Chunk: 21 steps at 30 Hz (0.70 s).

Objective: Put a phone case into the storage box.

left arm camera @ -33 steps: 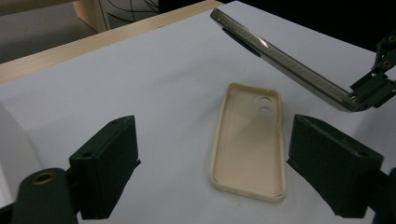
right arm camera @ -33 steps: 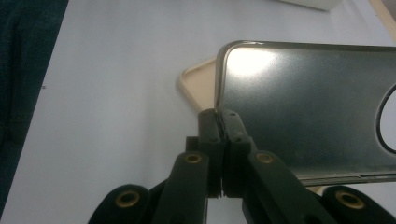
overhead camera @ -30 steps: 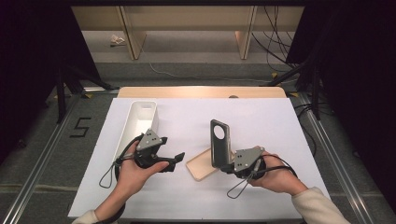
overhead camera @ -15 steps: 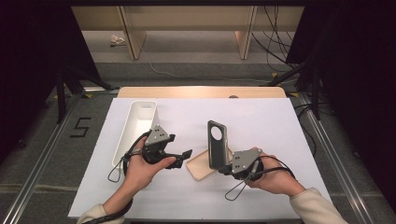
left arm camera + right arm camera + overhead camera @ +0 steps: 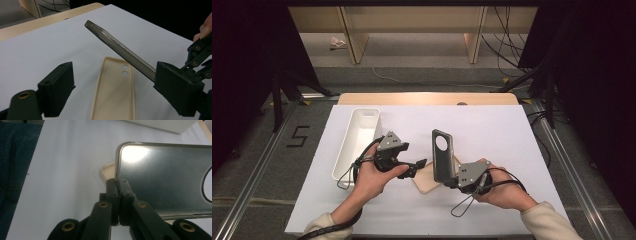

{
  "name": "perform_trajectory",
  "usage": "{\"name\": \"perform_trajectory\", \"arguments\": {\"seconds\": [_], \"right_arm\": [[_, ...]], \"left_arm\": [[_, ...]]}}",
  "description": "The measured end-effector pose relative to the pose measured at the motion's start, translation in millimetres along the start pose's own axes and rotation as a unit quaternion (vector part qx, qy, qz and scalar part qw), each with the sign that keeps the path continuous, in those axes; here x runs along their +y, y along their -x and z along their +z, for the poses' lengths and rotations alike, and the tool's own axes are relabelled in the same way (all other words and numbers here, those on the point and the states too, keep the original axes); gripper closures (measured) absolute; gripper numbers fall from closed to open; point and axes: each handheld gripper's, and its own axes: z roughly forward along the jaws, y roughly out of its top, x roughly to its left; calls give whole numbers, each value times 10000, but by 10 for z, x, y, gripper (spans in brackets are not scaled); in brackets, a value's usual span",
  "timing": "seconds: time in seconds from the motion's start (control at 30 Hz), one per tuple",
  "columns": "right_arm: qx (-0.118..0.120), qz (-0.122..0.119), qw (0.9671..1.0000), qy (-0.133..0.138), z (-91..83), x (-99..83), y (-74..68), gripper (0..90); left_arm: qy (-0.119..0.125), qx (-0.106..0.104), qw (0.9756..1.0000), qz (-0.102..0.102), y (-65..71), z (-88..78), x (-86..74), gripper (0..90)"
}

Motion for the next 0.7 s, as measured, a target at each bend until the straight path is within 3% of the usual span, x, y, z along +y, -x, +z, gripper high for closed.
{"name": "perform_trajectory", "arguments": {"seconds": [0.33, 0.47, 0.7], "right_arm": [[7, -77, 10000, 38, 13, 47, -29, 895], [-18, -108, 9999, 72, 9, 58, -29, 895], [-2, -119, 9999, 63, 12, 69, -43, 895]], "left_arm": [[-52, -65, 9994, -339, -33, 131, 150, 191], [-85, -126, 9994, -305, -40, 192, 243, 207], [-321, -95, 9985, -439, -78, 331, 358, 233]]}}
